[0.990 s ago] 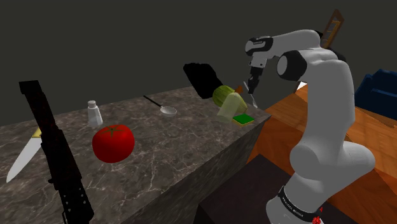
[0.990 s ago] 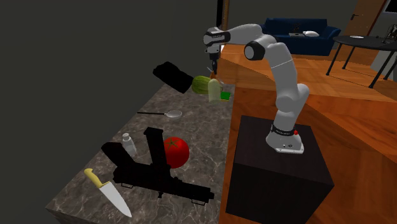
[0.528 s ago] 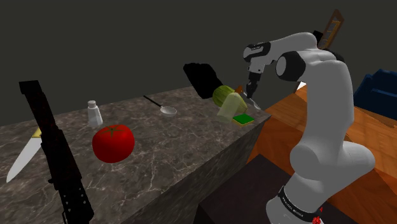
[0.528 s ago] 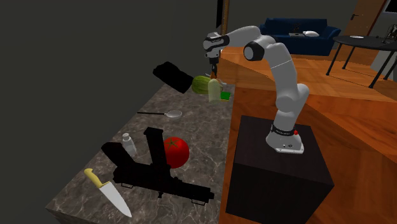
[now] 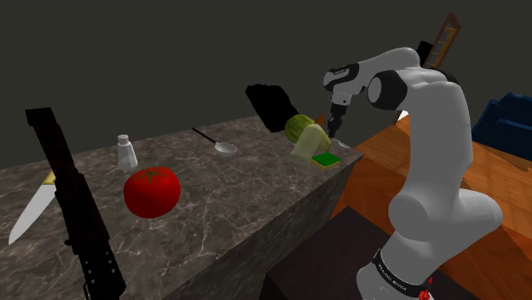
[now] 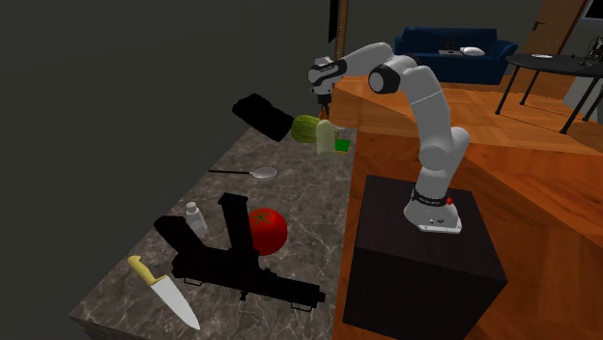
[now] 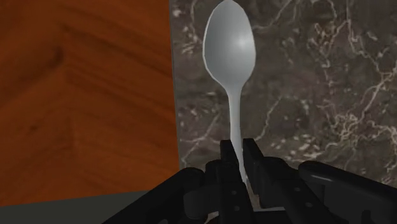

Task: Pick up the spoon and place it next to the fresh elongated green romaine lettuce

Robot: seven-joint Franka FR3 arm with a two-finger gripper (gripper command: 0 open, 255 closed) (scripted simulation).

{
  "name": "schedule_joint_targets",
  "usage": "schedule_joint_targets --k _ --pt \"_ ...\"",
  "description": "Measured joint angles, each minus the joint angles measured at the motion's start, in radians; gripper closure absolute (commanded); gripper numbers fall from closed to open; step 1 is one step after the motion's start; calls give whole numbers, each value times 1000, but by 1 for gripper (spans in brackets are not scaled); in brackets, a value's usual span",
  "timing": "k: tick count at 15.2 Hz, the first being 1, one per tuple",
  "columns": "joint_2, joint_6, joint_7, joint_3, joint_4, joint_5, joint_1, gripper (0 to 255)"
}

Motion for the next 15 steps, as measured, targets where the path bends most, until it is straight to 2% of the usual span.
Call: schedule_joint_targets --k 5,6,12,15 --pt "1 3 0 0 -1 0 0 255" --pt "1 3 0 0 -1 0 0 0" --pt "2 3 0 0 -2 0 0 0" --pt "4 -64 7 -1 69 -2 -4 0"
